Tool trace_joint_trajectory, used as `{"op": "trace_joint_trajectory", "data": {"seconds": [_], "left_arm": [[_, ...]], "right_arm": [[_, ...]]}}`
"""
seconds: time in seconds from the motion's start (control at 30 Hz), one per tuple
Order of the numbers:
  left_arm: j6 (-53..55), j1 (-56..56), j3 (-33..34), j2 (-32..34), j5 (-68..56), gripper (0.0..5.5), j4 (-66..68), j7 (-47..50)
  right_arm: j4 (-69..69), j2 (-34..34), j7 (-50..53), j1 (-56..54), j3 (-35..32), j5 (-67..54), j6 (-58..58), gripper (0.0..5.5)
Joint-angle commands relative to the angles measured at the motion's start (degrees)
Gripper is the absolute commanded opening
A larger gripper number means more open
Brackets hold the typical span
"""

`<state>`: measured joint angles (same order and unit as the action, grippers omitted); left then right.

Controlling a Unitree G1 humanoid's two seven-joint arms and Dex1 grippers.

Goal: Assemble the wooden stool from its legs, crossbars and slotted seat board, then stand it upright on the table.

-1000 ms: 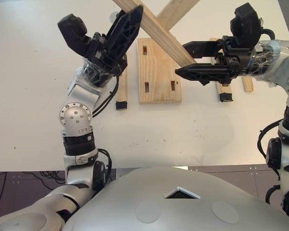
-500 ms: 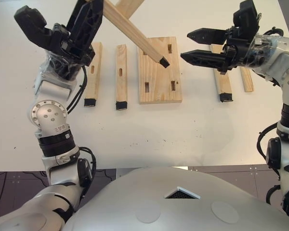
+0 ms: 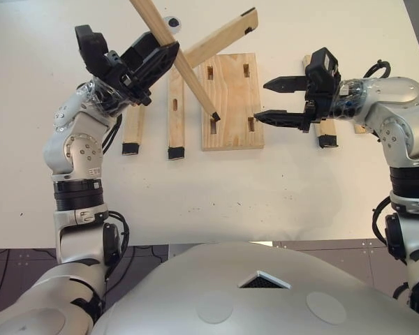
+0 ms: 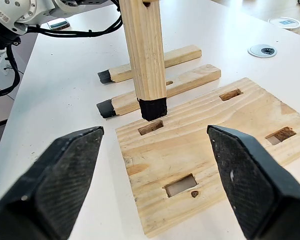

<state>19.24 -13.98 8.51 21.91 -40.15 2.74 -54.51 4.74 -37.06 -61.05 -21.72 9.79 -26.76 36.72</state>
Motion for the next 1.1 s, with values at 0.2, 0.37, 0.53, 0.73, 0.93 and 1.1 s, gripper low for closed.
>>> {"op": "trace_joint_trajectory", "data": {"seconds": [0.2, 0.37, 0.53, 0.73, 0.93, 1.1], "left_arm": [[-1.17, -0.06, -1.23, 0.69, 2.34, 2.03, 1.56, -3.55], [-2.51, -0.87, -1.5, 0.58, 3.8, 2.03, 4.44, -4.63], [-5.23, -2.02, -3.34, 1.87, 7.15, 2.03, 12.69, -7.86], [-2.46, -2.96, -7.55, 9.5, 8.81, 2.03, 10.48, -15.51], [-2.73, -5.09, -10.84, 12.33, 10.98, 2.03, 9.42, -18.03], [-3.93, -5.66, -12.39, 13.49, 12.58, 2.03, 8.75, -18.35]], "right_arm": [[-1.44, -0.95, -0.88, -0.15, 0.24, 1.67, -0.49, 3.81], [-2.16, -0.9, -1.43, -0.6, 0.18, 2.4, -0.73, 3.81], [-2.57, -0.63, -2.07, -0.71, 0.44, 3.43, -1.22, 3.81], [-1.78, -0.12, -1.31, 0.91, -0.05, 3.64, -1.45, 3.81], [-1.06, 0.7, -0.47, 2.4, -0.23, 3.86, -1.82, 3.81], [-0.61, 0.94, 0.08, 3.08, -0.38, 3.87, -1.92, 3.81]]}}
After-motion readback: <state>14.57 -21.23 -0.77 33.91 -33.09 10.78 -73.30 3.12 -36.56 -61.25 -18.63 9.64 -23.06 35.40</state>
